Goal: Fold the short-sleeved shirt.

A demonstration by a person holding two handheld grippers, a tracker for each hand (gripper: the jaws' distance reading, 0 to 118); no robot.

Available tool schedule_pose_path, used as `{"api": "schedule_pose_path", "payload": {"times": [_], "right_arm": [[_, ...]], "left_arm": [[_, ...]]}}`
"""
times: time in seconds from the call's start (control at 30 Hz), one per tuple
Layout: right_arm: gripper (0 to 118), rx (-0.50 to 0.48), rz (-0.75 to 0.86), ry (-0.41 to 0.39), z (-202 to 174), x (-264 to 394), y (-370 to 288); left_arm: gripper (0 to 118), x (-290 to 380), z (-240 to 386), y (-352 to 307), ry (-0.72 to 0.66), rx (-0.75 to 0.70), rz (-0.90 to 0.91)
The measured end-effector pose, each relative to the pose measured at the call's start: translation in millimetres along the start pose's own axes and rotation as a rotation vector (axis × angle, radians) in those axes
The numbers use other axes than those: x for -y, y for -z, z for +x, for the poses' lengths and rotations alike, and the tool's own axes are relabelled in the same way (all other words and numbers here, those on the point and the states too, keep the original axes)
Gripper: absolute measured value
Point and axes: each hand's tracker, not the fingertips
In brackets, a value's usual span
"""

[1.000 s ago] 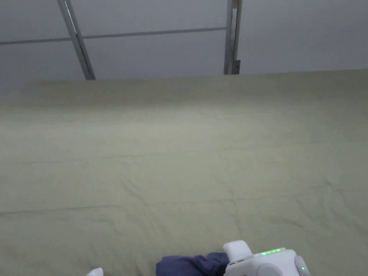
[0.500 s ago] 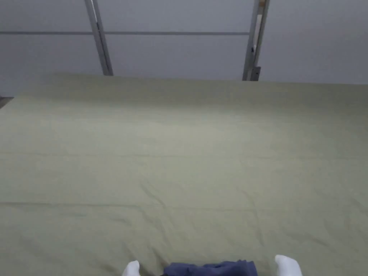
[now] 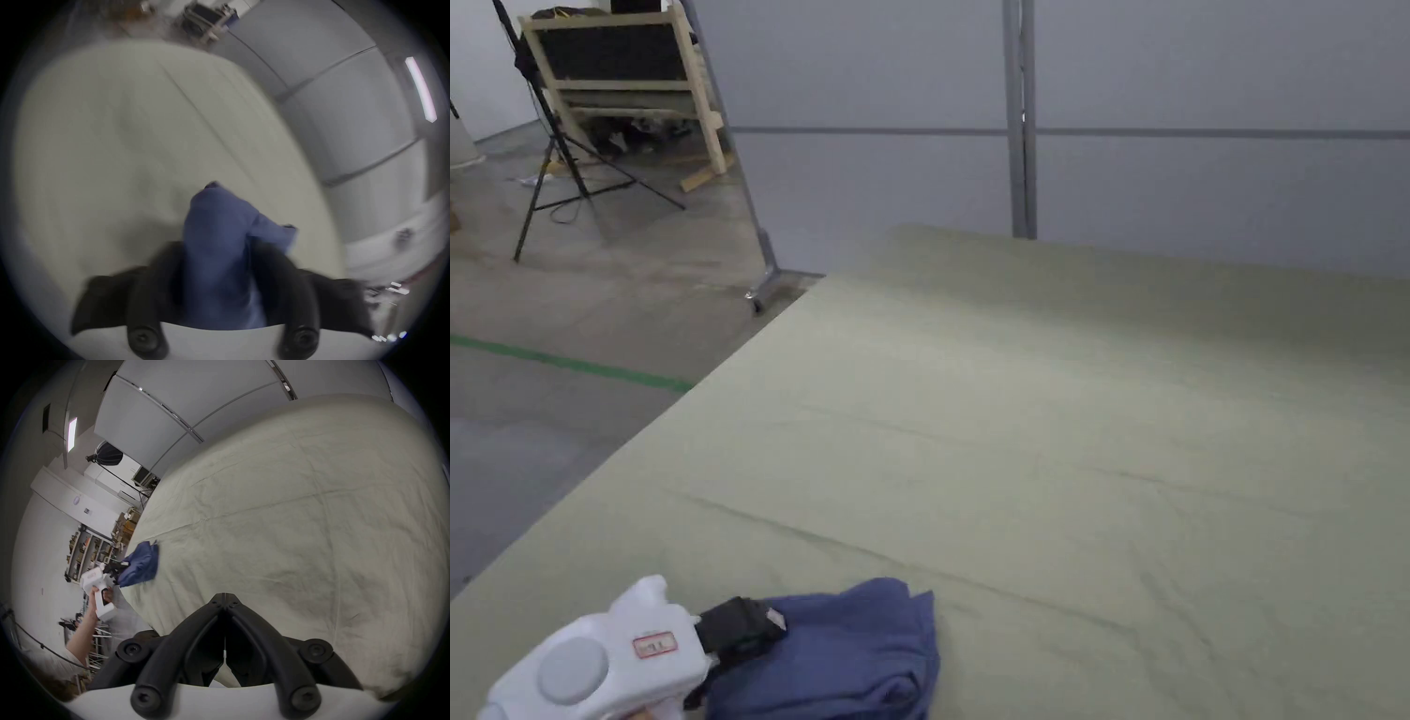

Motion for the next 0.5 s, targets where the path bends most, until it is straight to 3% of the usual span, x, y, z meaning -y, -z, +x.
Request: {"api": "schedule_pose_path", "payload": {"times": [0.03,0.1,0.2,0.23,0.27,0.3,0.37,0.5], "right_arm": [[2,0.007,-0.004,-0.020,-4.9,-3.7,0.8],[2,-0.003,0.004,-0.049,-13.6,-5.2,1.6],[2,-0.010,0.019,-0.061,-14.7,-6.9,-0.9],[2,-0.011,0.028,-0.066,-16.0,-6.0,-2.9],[2,-0.013,0.035,-0.069,-16.6,-4.9,-5.4],[2,-0.016,0.046,-0.075,-21.5,-2.8,-10.0],[2,-0.006,0.070,-0.083,-22.0,3.1,-19.5],[2,0.080,0.136,-0.117,-11.7,15.4,-51.3]], "left_arm": [[118,-3.3,-0.2,-5.4,0.022,-0.071,0.076],[118,0.8,8.0,-30.8,0.012,-0.051,0.284],[115,10.8,32.8,-55.1,0.110,0.110,0.169],[90,24.6,50.9,-62.7,0.188,0.176,0.170],[30,41.8,74.1,-69.8,0.255,0.156,0.171],[0,63.6,96.5,-79.5,0.325,0.101,0.163],[0,107.4,128.4,-79.0,0.408,0.335,-0.031],[0,206.6,193.3,-83.9,0.508,0.424,-0.204]]}}
